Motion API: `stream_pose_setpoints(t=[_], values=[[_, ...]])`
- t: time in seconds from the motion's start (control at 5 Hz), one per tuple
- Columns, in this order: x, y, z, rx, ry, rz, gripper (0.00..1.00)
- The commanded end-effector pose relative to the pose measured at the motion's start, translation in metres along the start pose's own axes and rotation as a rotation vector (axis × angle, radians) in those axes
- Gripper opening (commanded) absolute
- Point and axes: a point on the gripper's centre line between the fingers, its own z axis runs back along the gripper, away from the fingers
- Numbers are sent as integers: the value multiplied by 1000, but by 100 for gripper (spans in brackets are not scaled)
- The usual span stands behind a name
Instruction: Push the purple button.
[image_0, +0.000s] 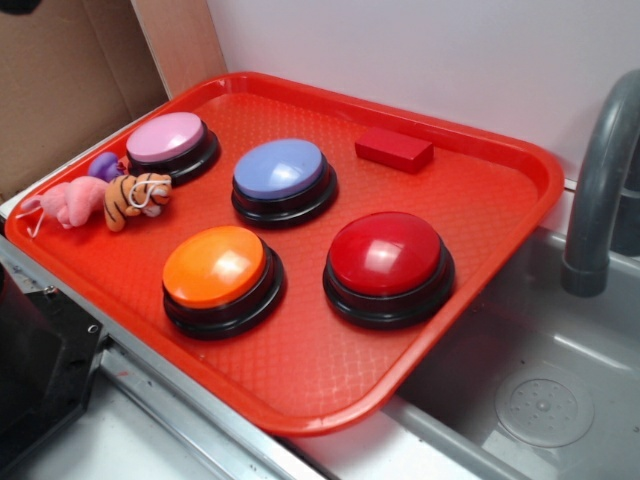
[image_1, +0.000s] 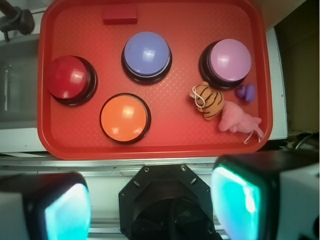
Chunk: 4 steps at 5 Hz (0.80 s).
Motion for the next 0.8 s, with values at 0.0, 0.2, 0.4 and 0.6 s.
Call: stream_pose_setpoints(t=[0.0,0.2,0.4,0.6], values=[[0,0,0,0,0,0,100],[46,9,-54,67,136,-16,100],[93,10,-105,104,117,-78,100],[124,22,-128,131,87,-82,100]])
